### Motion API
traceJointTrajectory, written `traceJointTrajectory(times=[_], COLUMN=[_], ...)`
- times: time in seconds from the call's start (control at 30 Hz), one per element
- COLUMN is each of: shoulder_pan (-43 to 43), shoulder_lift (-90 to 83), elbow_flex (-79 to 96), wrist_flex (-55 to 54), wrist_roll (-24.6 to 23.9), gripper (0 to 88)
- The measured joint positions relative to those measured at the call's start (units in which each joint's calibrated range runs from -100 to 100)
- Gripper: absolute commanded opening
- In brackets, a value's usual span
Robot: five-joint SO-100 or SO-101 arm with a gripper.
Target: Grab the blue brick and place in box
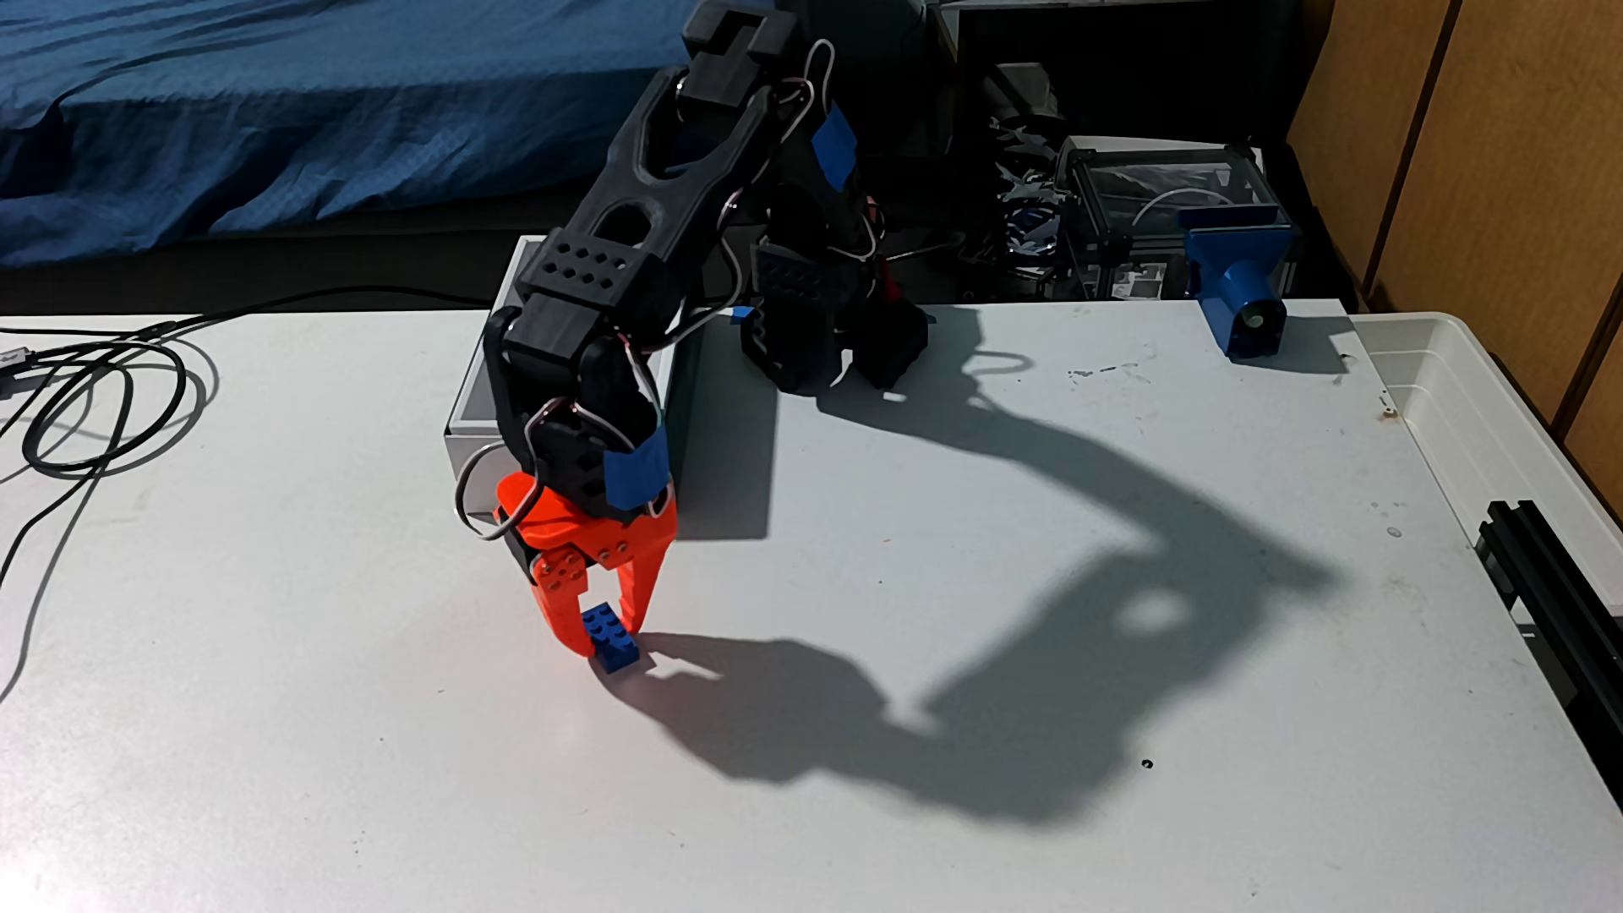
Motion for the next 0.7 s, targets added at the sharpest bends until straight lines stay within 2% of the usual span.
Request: traceJointTrajectory(times=[0.37, 0.7], shoulder_pan=[11.2, 21.3], shoulder_lift=[-2.0, -2.7], elbow_flex=[-26.0, -29.9], wrist_flex=[25.0, 28.0], wrist_roll=[7.8, 16.5], gripper=[0.8, 1.2])
